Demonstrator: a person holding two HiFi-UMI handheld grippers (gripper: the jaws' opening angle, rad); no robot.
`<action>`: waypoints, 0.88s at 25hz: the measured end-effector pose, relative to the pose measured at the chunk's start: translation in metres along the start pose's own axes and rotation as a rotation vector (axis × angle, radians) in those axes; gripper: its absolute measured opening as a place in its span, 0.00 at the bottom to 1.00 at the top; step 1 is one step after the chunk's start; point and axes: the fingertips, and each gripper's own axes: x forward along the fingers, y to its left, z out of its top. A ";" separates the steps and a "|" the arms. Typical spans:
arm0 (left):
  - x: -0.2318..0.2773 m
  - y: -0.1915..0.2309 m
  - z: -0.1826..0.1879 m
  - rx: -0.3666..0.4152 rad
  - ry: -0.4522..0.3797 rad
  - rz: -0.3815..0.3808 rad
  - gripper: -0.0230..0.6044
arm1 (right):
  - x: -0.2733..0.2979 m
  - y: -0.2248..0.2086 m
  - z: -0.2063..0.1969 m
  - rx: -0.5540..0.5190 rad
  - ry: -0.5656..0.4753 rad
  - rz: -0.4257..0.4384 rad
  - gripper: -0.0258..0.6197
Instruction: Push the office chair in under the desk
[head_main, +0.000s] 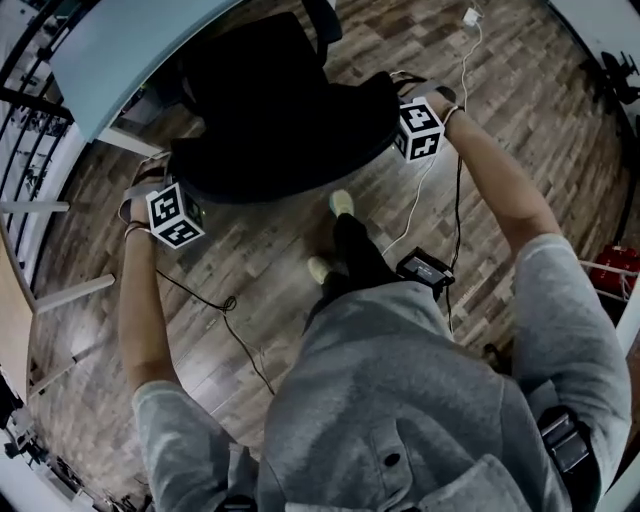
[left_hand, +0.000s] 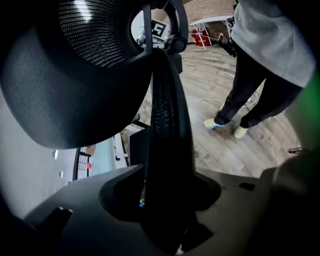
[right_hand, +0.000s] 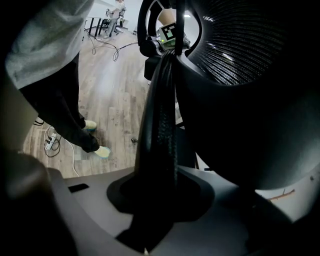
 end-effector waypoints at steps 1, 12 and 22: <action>0.003 0.001 0.001 0.000 -0.001 -0.001 0.37 | 0.003 0.000 -0.002 0.001 -0.005 0.001 0.23; 0.030 0.030 0.020 -0.021 -0.022 -0.013 0.37 | 0.017 -0.030 -0.034 -0.014 -0.056 0.002 0.23; 0.046 0.047 0.027 -0.034 -0.052 -0.026 0.36 | 0.030 -0.056 -0.053 -0.039 -0.080 0.005 0.23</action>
